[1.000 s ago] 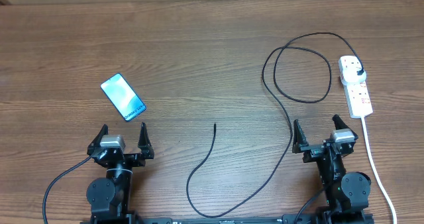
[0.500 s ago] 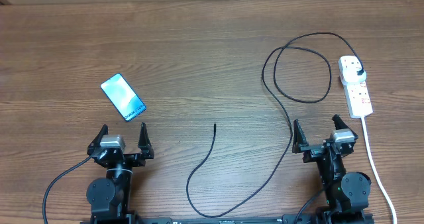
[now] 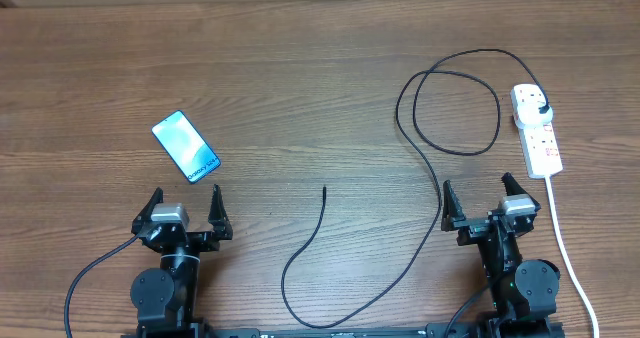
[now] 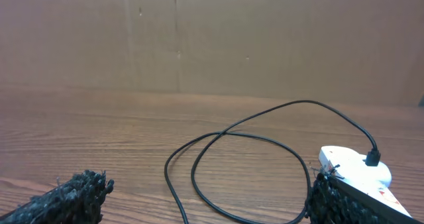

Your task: Plug charger to phone and switch on socket

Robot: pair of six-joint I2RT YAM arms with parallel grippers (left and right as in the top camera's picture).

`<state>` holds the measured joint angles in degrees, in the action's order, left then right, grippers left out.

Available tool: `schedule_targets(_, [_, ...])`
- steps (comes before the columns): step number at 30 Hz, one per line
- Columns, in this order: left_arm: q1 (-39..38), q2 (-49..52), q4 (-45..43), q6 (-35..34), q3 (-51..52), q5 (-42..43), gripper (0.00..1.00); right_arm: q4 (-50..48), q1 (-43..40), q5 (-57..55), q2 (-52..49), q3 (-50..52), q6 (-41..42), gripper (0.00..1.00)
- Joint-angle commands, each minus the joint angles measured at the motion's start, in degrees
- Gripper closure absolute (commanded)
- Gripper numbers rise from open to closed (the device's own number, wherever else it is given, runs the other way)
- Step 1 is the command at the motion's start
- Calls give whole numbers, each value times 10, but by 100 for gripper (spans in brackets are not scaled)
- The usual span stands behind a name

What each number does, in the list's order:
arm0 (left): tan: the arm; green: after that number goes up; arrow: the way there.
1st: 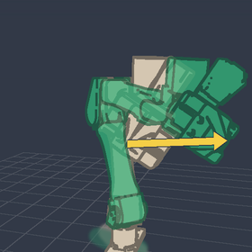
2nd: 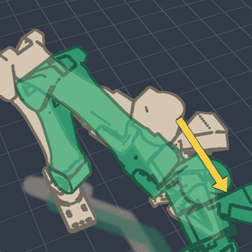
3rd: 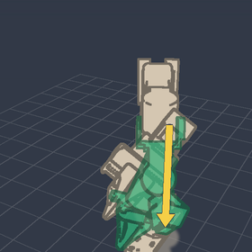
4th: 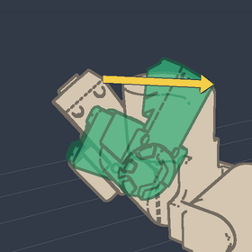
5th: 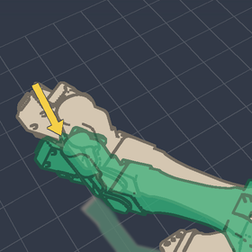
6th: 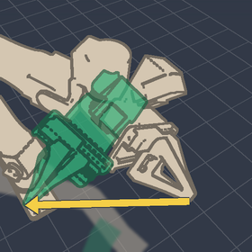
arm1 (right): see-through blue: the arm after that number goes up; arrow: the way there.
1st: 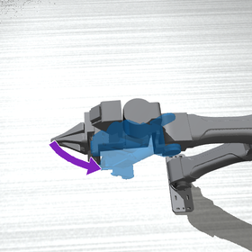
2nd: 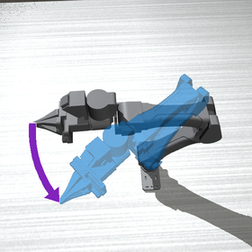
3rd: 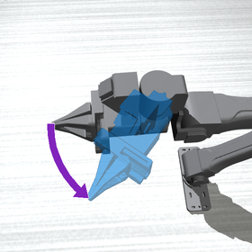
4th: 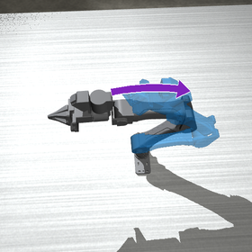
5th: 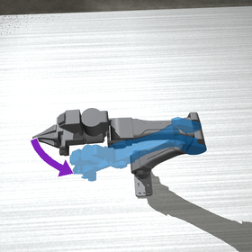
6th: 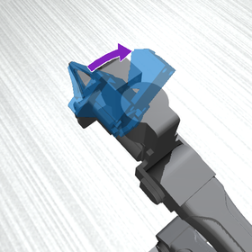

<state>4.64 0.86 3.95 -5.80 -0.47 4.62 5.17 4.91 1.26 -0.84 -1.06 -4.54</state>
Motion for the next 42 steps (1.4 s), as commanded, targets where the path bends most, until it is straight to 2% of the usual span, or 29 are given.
schedule_targets(1, [6, -6, 1, -7, 2, 16, 1, -3, 2, -2, 7, 6, 0, 0])
schedule_targets(10, [6, -6, 22, -7, -18, 46, 0, -3, 2, -2, 7, 6, 0, 0])
schedule_targets(19, [6, -6, 95, -4, -105, 51, 0, -3, 2, -2, 7, 6, 0, 0])
schedule_targets(28, [6, 1, 154, -4, -151, 50, 1, -3, 2, -2, 7, 6, 0, 0])
schedule_targets(35, [6, 78, 169, -4, -187, 51, 1, -3, 2, -2, 7, 6, 0, 0])
schedule_targets(42, [6, 221, 196, -4, -283, 51, 0, -3, 2, -2, 7, 6, 0, 0])
